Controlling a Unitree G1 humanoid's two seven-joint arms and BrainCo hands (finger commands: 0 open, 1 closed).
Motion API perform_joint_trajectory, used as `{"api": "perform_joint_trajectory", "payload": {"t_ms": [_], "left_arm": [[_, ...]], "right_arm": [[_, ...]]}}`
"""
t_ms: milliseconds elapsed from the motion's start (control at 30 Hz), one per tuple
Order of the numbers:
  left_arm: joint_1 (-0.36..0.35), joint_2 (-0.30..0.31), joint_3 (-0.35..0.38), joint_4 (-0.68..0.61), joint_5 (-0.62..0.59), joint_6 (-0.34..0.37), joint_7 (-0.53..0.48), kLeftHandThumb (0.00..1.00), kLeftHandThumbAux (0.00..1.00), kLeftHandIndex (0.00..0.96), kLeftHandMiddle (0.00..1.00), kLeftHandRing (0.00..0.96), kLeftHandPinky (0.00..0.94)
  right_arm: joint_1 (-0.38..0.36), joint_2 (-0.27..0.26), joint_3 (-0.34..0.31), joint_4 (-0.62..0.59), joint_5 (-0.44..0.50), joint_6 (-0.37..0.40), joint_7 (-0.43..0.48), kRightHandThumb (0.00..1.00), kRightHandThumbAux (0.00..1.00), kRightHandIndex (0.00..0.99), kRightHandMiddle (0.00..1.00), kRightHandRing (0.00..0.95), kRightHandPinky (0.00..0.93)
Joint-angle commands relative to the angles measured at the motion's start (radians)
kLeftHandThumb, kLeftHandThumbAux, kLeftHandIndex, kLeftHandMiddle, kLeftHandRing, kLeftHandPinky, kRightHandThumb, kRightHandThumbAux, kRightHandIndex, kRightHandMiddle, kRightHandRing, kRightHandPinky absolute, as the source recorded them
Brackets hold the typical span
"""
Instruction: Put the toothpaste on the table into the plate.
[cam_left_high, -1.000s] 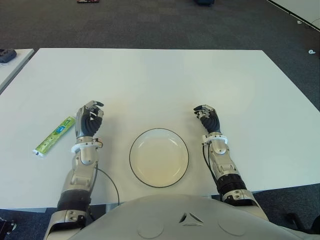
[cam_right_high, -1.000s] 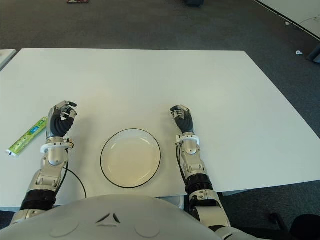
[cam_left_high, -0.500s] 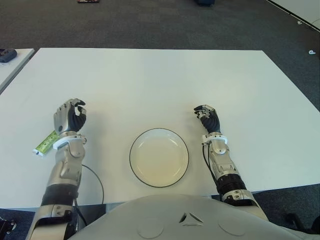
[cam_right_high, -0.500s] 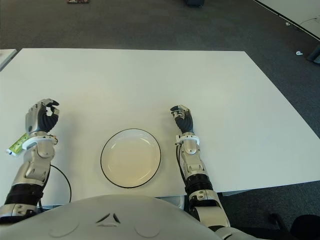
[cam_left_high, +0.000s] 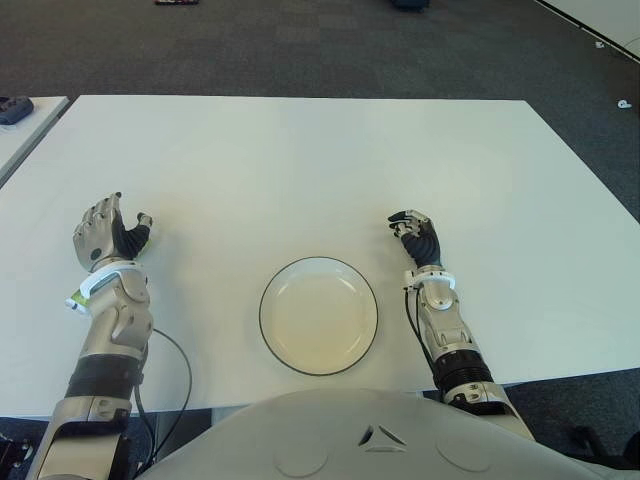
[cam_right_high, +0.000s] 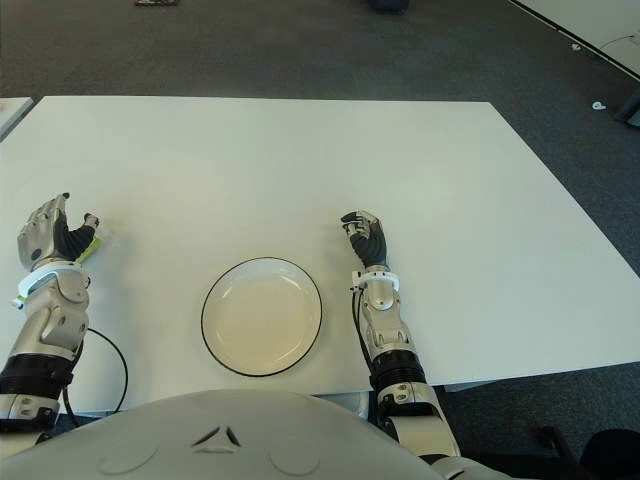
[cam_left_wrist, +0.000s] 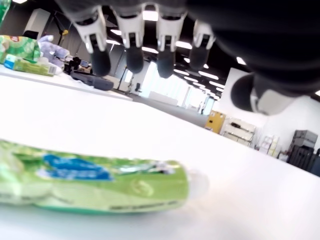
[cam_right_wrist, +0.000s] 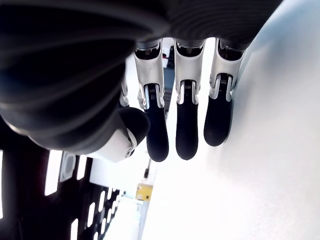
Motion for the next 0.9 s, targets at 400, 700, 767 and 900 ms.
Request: {"api": "perform_joint_trajectory", "payload": {"t_ms": [400,700,767,900], "left_arm": [[-0.101,0.187,-0.130,0.312,0.019,-0.008,-0.145,0.469,0.136,0.000,0.000,0.000,0.000],[-0.123,0.216,-0.193,0.380,0.012,-0.003,-0.204,0.431,0.105,0.000,0.000,0.000,0.000],[-0.140,0.221,-0.204,0.455,0.001,-0.040,-0.194,0.418,0.109,0.000,0.000,0.000,0.000],[-0.133,0.246,-0.241,0.432,0.008,-0.030,-0.277,0.398,0.123,0.000,0.000,0.000,0.000]], "right_arm": [[0.023,0.005,-0.005,-0.004,-0.001,0.013,-0.004,0.709,0.729,0.420,0.429,0.409,0.422],[0.024,0.005,-0.006,-0.001,0.003,0.011,-0.001,0.709,0.730,0.420,0.423,0.401,0.416],[0.024,0.005,-0.006,-0.001,0.005,0.009,0.000,0.709,0.730,0.420,0.423,0.402,0.422],[0.025,0.005,-0.008,0.000,0.009,0.007,0.005,0.709,0.730,0.420,0.424,0.406,0.432]]}}
